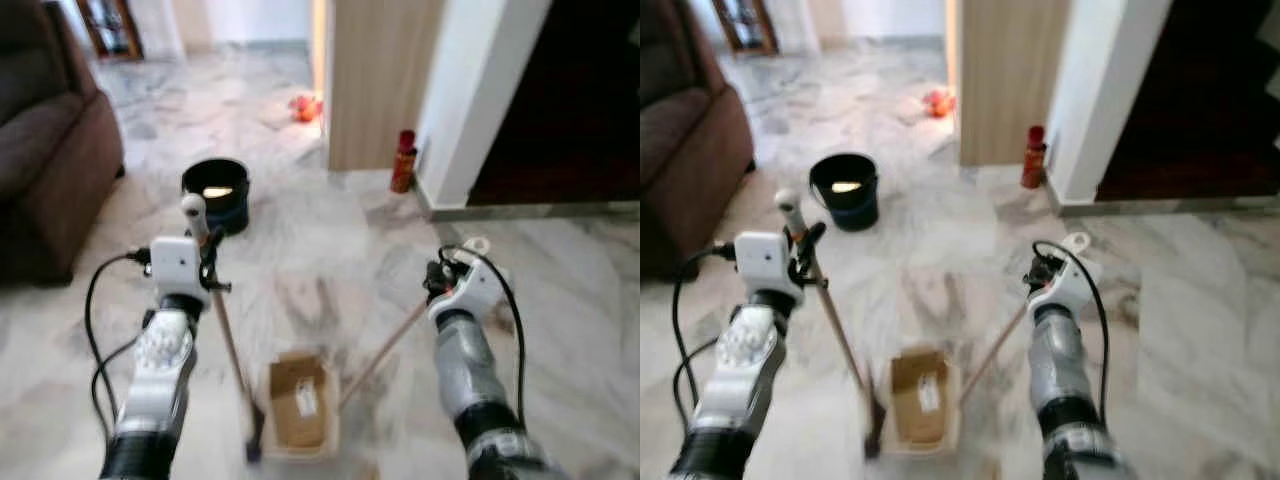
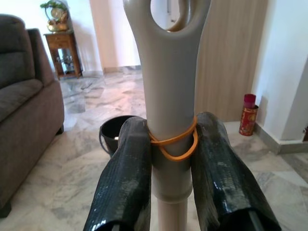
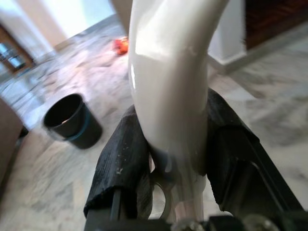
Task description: Sweep floor
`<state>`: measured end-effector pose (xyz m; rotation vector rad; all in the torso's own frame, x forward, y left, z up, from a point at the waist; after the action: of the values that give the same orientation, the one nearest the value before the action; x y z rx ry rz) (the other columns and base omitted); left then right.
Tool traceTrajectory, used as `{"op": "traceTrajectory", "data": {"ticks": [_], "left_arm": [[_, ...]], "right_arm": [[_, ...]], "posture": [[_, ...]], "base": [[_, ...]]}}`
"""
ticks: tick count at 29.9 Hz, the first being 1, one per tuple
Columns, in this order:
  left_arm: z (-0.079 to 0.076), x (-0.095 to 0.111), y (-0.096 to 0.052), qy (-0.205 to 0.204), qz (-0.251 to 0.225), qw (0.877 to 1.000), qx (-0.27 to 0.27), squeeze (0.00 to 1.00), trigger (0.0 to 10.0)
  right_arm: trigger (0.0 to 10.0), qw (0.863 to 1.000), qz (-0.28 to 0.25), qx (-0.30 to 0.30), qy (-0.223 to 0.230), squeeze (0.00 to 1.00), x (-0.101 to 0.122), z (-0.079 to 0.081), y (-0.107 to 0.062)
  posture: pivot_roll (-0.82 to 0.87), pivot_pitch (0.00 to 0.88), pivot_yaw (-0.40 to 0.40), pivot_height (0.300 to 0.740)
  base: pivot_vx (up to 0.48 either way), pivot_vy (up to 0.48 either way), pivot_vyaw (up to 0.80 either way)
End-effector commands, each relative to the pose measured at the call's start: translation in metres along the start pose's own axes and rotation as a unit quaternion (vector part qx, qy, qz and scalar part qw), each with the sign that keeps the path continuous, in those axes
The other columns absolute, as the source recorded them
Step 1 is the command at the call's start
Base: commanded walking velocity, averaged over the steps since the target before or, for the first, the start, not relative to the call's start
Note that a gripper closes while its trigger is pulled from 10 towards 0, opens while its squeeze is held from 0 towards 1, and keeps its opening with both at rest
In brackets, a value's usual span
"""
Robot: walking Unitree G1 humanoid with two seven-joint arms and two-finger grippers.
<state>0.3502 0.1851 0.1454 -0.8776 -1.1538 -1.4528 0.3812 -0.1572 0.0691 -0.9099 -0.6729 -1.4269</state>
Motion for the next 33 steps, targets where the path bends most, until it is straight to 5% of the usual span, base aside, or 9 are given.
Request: {"op": "traceTrajectory", "data": {"ticks": [1,9,23,33], "left_arm": [[-0.0067,0.0129,0.0029,0.008,-0.025,1.000,-0.012,0.00,10.0],[-0.0032,0.0101,0.0038,0.010,-0.015,1.000,-0.008,0.00,10.0],[-0.0043,0.0102,0.0047,0.015,-0.016,1.000,-0.012,0.00,10.0],[-0.0048,0.0108,0.0049,0.017,-0.018,1.000,-0.014,0.00,10.0]], "right_arm": [[10.0,0.999,-0.028,0.010,0.024,0.00,0.0151,0.0060,0.0038],[10.0,0.999,-0.026,0.012,0.022,0.00,0.0141,0.0069,0.0036],[10.0,0.999,-0.023,0.032,0.000,0.00,0.0134,0.0136,0.0040],[10.0,0.999,-0.020,0.035,-0.003,0.00,0.0121,0.0140,0.0040]], "posture": [[0.09,0.000,0.013,0.740],[0.09,0.000,0.012,0.740],[0.08,0.000,0.016,0.740],[0.09,0.000,0.017,0.740]], "base": [[0.000,0.000,0.00],[0.000,0.000,0.00],[0.368,0.000,0.48],[0.385,0.000,0.00]]}}
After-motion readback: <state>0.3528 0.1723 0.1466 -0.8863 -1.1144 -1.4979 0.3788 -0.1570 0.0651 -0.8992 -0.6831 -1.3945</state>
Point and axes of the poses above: a point about 5 cm out from each wrist's last joint towards the gripper, its own y axis pointing out of the wrist towards the gripper, its own x axis along the axis of the wrist's last joint, z = x × y, the point moved 4 cm from there along y, pointing out of the wrist towards the gripper, and after that the axes turned 11 degrees about y, right-handed, at the moved point
